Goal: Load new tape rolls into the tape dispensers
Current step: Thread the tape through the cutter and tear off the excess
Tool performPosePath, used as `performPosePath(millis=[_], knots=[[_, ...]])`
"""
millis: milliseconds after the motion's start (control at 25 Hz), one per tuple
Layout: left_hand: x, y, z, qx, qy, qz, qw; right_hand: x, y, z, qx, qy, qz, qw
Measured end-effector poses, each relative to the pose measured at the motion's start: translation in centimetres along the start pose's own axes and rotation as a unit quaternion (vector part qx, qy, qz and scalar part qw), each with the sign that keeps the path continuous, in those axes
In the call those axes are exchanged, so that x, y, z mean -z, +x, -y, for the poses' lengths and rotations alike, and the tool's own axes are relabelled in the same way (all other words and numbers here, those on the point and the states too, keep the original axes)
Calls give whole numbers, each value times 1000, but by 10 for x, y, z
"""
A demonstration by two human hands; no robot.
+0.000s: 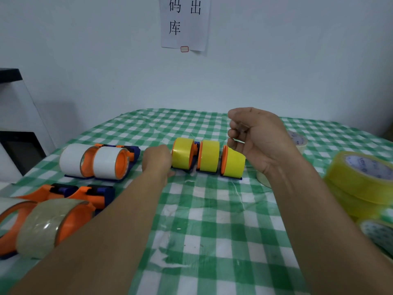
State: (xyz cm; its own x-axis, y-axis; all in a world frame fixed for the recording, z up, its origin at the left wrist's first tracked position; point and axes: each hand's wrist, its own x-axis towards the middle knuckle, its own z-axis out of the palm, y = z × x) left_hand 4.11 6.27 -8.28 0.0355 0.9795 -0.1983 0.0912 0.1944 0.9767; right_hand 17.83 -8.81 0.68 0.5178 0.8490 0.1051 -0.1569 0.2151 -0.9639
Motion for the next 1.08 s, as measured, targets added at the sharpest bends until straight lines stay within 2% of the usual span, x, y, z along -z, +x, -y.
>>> performPosePath(millis=[80, 160, 240, 360, 440, 640, 840, 1080], knots=[[5, -10, -9, -74, 30, -46, 996, -7, -5, 0, 30, -52, 10, 998], [8, -37, -22, -106, -29, -41, 993, -13, -10, -2, 42, -105, 9, 994], [7, -72, -35, -71, -106, 75, 989, -14, -17, -8, 57, -159, -7, 986], [5, -119, -37, -6, -101, 272, 957, -3, -35, -24, 75, -175, -46, 981], [2, -140, -28, 15, -101, 325, 940, 7, -47, -35, 92, -173, -78, 978], [-16, -148, -3, 35, -136, 308, 941, 24, -59, -59, 99, -170, -108, 975], [-22, -136, -4, 11, -96, 284, 954, 39, -55, -63, 62, -105, -37, 992], [-25, -121, 8, -42, -34, 305, 951, 50, -56, -70, -6, -43, -17, 999]])
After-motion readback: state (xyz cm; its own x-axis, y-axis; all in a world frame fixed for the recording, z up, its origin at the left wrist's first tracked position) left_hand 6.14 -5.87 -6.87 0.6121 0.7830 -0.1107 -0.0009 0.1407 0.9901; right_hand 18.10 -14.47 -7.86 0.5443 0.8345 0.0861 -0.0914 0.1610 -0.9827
